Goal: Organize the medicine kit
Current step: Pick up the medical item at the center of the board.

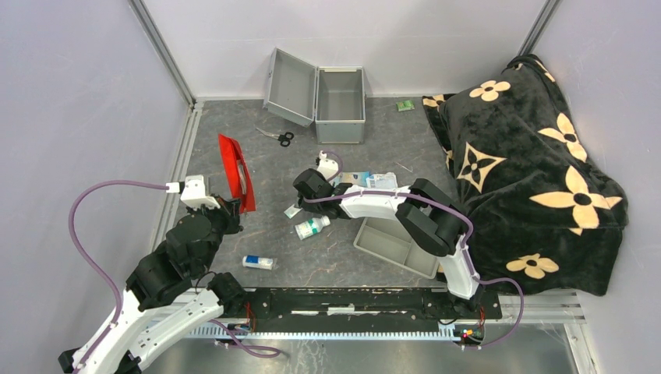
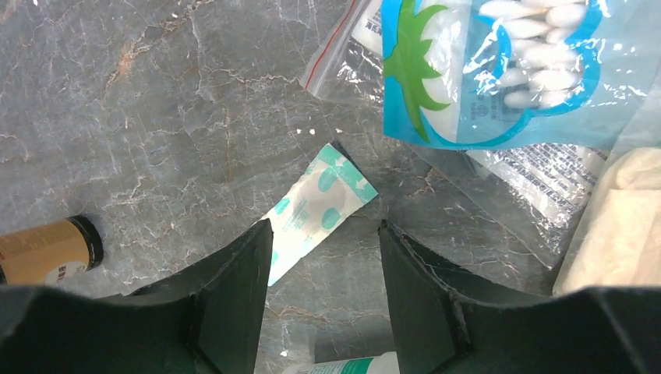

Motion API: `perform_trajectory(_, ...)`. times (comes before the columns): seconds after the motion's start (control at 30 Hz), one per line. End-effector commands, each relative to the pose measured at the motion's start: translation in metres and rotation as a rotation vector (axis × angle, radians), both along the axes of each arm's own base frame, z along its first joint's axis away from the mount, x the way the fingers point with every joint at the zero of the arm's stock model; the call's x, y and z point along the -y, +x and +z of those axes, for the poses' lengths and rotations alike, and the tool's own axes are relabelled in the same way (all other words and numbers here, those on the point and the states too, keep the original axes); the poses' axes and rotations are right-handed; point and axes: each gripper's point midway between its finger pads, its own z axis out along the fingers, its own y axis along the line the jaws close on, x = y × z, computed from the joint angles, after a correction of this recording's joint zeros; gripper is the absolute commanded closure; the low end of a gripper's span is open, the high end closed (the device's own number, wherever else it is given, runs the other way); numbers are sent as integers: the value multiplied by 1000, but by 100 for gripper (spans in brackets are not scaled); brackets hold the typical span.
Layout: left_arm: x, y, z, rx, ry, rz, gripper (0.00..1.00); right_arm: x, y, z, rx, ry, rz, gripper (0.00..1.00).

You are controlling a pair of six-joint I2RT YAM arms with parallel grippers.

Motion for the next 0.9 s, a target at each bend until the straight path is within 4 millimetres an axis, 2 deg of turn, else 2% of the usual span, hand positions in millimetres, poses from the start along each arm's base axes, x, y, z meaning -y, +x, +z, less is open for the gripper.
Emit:
perform_trajectory(0.0,1,3,10,41,-14,-2,97,4,1,-8,-11,-6,-45,40)
perform_trajectory(0.2,1,3,10,40,-12,-3,97,-17,14,-11,12,-32,34,40)
perform_trajectory(0.33,1,3,10,39,-10,-2,97,-23,24,-18,18,-78,95,40)
perform_trajectory(0.5,1,3,10,39,-10,-2,97,-37,28,-22,49,-130,240,41)
perform_trajectory(0.67,1,3,10,38,-9,-1,97,-51,34,-15,78,-188,393,43)
perform_trajectory(0.87,1,2,11,42,-13,-3,97,-48,35,-4,99,-233,521,46)
